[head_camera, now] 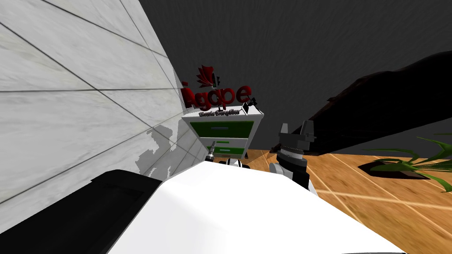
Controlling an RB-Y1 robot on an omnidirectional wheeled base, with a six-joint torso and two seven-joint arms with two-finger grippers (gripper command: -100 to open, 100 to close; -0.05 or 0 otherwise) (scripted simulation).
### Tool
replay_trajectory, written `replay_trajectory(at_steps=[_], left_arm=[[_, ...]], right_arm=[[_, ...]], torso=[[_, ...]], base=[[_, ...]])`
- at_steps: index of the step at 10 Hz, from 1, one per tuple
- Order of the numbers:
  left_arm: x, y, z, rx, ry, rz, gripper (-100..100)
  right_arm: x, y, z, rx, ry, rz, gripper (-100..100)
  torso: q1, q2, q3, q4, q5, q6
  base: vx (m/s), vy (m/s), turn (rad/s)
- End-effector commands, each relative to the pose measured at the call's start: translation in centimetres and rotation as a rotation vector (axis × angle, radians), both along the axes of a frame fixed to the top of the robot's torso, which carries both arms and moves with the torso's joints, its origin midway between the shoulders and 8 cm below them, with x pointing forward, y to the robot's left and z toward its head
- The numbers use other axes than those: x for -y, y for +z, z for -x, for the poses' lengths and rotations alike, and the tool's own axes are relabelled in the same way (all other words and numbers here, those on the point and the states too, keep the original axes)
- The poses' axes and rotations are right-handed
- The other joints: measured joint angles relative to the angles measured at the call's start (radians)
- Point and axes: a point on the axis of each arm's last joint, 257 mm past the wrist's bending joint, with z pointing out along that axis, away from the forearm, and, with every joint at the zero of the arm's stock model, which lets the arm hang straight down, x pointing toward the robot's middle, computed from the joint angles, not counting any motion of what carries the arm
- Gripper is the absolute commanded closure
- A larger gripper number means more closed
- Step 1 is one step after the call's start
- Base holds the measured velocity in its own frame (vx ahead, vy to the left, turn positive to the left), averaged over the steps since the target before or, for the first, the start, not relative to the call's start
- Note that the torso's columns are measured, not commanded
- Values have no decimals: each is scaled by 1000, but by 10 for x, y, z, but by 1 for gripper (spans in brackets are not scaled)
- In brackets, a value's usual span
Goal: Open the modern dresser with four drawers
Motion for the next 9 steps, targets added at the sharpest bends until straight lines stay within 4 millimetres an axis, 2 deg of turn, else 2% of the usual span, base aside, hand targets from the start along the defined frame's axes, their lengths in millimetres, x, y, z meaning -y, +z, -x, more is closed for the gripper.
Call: replay_trajectory(at_steps=[1, 3, 4, 6, 7, 8, 9], left_arm=[[9, -11, 2, -17, 1, 20, -100], [26, -21, 5, -34, 6, 61, -100], [21, -21, 4, -32, 5, 52, -100], [20, -15, -10, -31, 4, 53, -100], [21, -16, -7, -29, 4, 53, -100], [22, -21, 4, -31, 5, 53, 100], [22, -20, -2, -34, 5, 54, 100]], right_arm=[[0, 0, 0, 0, 0, 0, 0], [0, 0, 0, 0, 0, 0, 0], [0, 0, 0, 0, 0, 0, 0], [0, 0, 0, 0, 0, 0, 0], [0, 0, 0, 0, 0, 0, 0], [0, 0, 0, 0, 0, 0, 0], [0, 0, 0, 0, 0, 0, 0]], torso=[[0, 0, 0, 0, 0, 0], [0, 0, 0, 0, 0, 0], [0, 0, 0, 0, 0, 0], [0, -1, 0, 0, 0, 0], [0, -2, -1, 0, 0, 0], [0, 0, 0, 0, 0, 0], [0, 3, 1, 1, 0, 0]], base=[[6, -3, -4], [6, -2, -9], [0, 0, 0], [29, -2, 4], [22, 0, -1], [-20, 5, -6], [-14, 3, 0]])
